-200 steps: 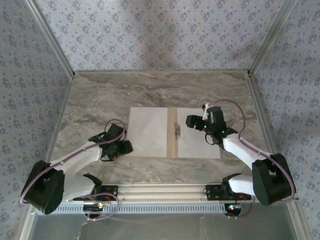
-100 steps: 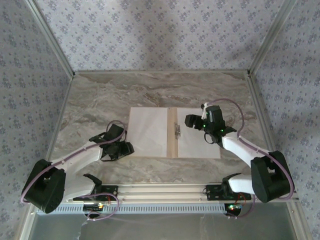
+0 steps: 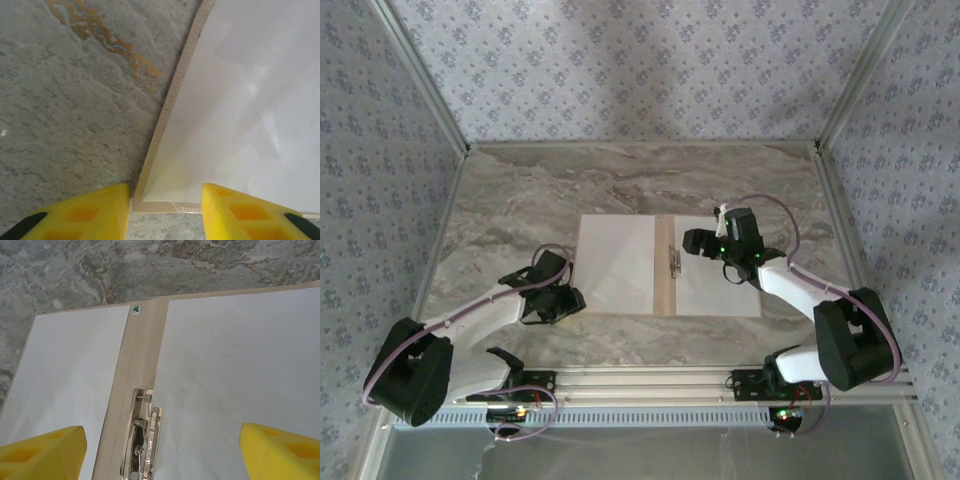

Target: Put the files into the folder

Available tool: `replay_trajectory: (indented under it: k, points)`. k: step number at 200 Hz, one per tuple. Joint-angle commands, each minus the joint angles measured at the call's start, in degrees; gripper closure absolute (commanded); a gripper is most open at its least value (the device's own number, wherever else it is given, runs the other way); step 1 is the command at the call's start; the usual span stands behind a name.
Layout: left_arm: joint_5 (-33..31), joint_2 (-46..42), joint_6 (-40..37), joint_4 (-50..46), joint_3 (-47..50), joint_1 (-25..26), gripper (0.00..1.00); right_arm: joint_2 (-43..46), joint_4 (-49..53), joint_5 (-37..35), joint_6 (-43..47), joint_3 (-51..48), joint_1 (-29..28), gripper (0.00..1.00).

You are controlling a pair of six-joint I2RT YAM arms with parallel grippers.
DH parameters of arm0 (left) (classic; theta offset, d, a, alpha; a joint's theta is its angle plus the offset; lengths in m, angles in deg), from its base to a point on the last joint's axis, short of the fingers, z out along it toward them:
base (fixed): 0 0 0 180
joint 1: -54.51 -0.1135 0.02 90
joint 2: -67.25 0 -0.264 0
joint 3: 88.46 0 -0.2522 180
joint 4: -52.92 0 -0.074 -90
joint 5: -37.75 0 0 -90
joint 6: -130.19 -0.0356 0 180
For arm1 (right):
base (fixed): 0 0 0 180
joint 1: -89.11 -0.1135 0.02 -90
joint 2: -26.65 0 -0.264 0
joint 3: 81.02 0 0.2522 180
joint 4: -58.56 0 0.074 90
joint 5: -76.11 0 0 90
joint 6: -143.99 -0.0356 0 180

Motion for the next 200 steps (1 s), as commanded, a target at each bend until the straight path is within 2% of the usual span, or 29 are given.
replay_trajectory:
  k: [1, 108, 200]
  points:
    - [2.0, -1.1, 0.9, 1.5, 0.9, -0.3, 0.60, -0.8, 0.2, 0.9, 0.4, 2.1, -0.8, 0.19]
    - [5.0, -5.9, 2.8, 8.1, 5.5, -2.7, 0.71, -2.8, 0.4, 1.8, 0.4, 3.4, -1.5, 0.19]
    - [6.9, -7.0, 3.6, 12.5, 8.7, -4.2, 0.74, -3.2, 0.5, 2.1, 0.3, 3.6, -1.6, 0.19]
